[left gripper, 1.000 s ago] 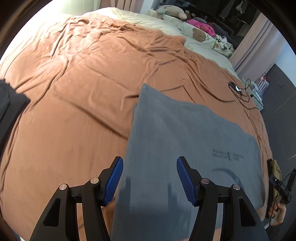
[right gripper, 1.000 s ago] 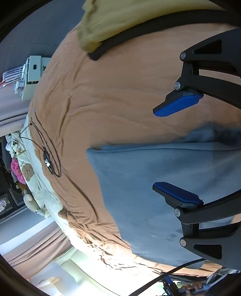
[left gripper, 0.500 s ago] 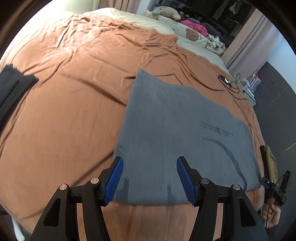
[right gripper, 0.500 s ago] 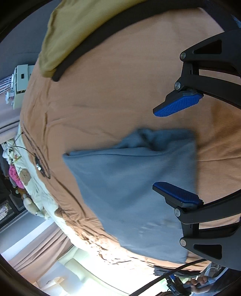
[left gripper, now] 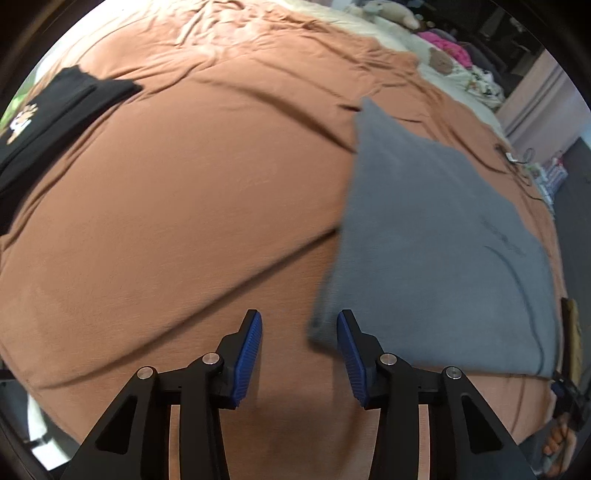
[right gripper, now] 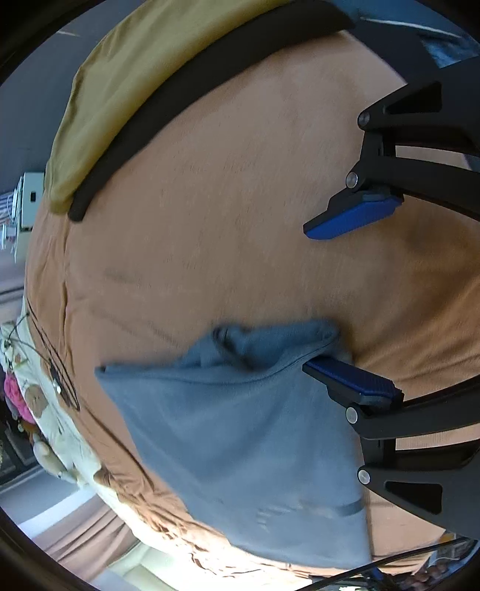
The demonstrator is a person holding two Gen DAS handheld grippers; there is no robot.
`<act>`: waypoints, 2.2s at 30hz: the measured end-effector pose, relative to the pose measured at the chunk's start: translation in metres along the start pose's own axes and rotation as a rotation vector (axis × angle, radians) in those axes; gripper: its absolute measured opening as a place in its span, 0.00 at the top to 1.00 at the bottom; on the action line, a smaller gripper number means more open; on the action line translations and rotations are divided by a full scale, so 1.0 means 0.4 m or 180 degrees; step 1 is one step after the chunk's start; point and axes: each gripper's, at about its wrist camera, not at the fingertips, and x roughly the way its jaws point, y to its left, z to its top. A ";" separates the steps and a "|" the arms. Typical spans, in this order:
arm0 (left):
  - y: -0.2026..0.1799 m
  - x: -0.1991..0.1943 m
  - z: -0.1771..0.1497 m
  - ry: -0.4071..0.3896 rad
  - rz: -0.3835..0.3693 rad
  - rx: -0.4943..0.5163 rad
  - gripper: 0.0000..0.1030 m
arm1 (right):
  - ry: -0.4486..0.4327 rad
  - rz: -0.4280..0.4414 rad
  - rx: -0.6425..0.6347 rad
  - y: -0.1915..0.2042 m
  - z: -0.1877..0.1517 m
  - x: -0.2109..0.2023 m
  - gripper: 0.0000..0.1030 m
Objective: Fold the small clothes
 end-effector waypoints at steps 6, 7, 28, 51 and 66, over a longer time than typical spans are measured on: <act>0.025 -0.030 0.000 -0.0056 0.0048 -0.0081 0.56 | -0.0189 0.0035 -0.0012 0.026 -0.017 -0.087 0.37; 0.023 -0.040 -0.002 -0.0077 0.0006 -0.0079 0.56 | -0.0256 0.0072 -0.0047 0.037 -0.022 -0.107 0.37; -0.301 0.004 -0.052 0.0003 -0.0474 0.0767 0.56 | -0.0265 0.0637 -0.0699 0.235 -0.051 -0.080 0.47; -0.165 -0.023 -0.081 -0.0010 -0.0560 0.0425 0.56 | -0.0238 0.0714 -0.1429 0.479 -0.094 -0.019 0.47; 0.004 -0.016 -0.081 0.0145 -0.0899 -0.0393 0.49 | -0.0022 0.0934 -0.1824 0.660 -0.130 0.105 0.63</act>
